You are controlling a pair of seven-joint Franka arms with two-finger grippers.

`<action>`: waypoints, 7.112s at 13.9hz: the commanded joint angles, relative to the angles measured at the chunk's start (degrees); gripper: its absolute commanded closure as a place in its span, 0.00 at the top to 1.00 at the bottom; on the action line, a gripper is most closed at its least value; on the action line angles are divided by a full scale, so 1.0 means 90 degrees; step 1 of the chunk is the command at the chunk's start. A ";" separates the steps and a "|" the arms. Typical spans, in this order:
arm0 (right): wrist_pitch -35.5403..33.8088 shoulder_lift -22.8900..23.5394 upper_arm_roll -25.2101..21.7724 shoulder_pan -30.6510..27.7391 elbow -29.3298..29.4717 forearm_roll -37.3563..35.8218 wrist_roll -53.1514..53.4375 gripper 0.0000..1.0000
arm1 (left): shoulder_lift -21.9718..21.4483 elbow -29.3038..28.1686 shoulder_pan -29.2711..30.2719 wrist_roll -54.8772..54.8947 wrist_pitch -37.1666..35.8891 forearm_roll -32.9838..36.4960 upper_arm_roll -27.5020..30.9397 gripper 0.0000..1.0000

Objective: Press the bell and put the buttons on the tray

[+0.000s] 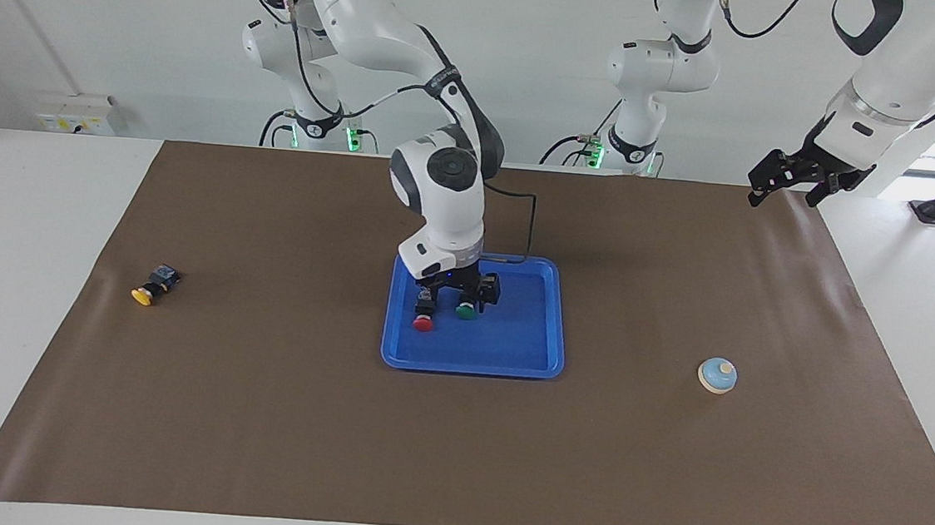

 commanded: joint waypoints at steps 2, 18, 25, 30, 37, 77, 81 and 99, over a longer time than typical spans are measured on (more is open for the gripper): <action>-0.0776 -0.0750 0.0067 -0.1176 0.0087 0.0017 -0.0430 1.00 | -0.0095 -0.0073 -0.0021 0.0023 -0.0060 0.0025 0.0033 1.00; 0.0550 -0.1738 0.0047 -0.5017 -0.2451 -0.0374 -0.4779 1.00 | -0.0095 -0.0073 -0.0021 0.0023 -0.0060 0.0025 0.0033 1.00; 0.1253 -0.1543 0.0047 -0.5574 -0.2960 -0.0374 -0.5169 1.00 | -0.0095 -0.0073 -0.0021 0.0023 -0.0060 0.0025 0.0033 1.00; 0.1829 -0.1328 0.0047 -0.5701 -0.3214 -0.0374 -0.5373 1.00 | -0.0095 -0.0073 -0.0021 0.0023 -0.0060 0.0025 0.0033 1.00; 0.1840 -0.1288 0.0057 -0.5760 -0.3224 -0.0374 -0.5657 0.00 | -0.0095 -0.0073 -0.0021 0.0033 -0.0060 0.0025 0.0033 1.00; -0.0367 0.1798 0.0096 0.1096 0.1864 -0.0296 -0.1888 0.21 | -0.0095 -0.0073 -0.0021 0.0023 -0.0060 0.0025 0.0033 1.00; -0.1136 0.1555 0.0048 0.1057 0.2107 0.0094 -0.1820 1.00 | -0.0095 -0.0073 -0.0021 0.0023 -0.0060 0.0025 0.0033 1.00; -0.3755 -0.0995 -0.0031 -0.2867 0.2069 0.0173 -0.4639 1.00 | -0.0095 -0.0073 -0.0021 0.0023 -0.0060 0.0025 0.0033 1.00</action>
